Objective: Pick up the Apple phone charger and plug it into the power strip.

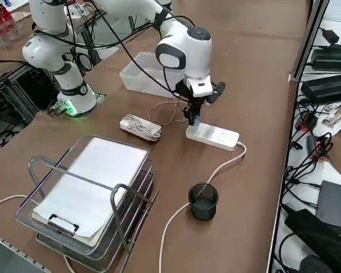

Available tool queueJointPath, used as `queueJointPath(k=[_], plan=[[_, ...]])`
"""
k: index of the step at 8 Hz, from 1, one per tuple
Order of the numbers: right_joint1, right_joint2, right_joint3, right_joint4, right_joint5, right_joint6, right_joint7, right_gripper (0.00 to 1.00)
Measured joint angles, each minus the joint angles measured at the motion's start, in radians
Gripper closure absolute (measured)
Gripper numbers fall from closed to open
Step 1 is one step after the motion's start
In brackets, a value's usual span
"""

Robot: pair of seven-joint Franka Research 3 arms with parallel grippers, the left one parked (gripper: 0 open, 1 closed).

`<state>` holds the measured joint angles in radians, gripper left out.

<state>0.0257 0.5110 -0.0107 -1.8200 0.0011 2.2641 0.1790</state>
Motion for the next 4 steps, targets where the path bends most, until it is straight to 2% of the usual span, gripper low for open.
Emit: queueJointPath(k=[4], plan=[[0.0,0.01,0.0,0.003,0.0,0.006,0.0,0.63]])
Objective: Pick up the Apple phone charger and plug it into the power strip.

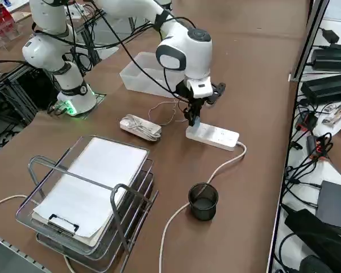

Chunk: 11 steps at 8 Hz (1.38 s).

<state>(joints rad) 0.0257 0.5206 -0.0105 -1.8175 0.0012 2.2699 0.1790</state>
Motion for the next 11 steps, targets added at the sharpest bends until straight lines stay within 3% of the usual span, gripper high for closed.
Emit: queueJointPath(k=[7,10,11], plan=[[0.0,0.014,0.0,0.002,0.0,0.02,0.0,0.62],[0.0,0.027,-0.001,0.028,0.0,0.021,0.0,0.09],[-0.001,0.013,-0.001,0.056,0.0,-0.025,-0.001,0.0]])
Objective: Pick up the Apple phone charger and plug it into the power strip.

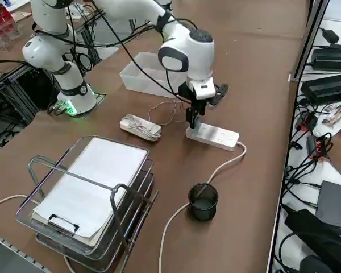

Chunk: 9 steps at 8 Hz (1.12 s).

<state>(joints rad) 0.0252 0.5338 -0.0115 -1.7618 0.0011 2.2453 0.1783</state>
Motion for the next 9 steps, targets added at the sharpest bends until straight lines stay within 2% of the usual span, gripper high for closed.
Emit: queueJointPath(k=[3,9], plan=[[0.001,-0.104,0.0,0.062,0.0,-0.139,0.0,0.0],[-0.008,-0.41,-0.002,0.075,0.0,-0.378,-0.12,0.0]])
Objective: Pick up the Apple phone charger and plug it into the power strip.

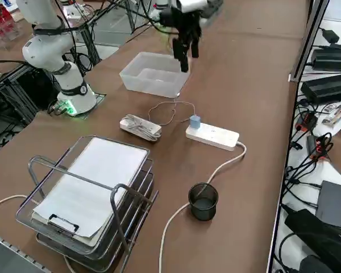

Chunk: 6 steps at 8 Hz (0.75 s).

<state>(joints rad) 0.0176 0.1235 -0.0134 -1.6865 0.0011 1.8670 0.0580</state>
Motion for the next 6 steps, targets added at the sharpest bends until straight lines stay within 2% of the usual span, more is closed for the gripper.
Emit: queueJointPath(k=[3,6], plan=[[-0.045,-0.108,-0.006,0.0,0.0,-0.105,-0.086,0.0],[-0.049,-0.144,-0.001,0.038,0.001,-0.199,-0.091,0.0]])
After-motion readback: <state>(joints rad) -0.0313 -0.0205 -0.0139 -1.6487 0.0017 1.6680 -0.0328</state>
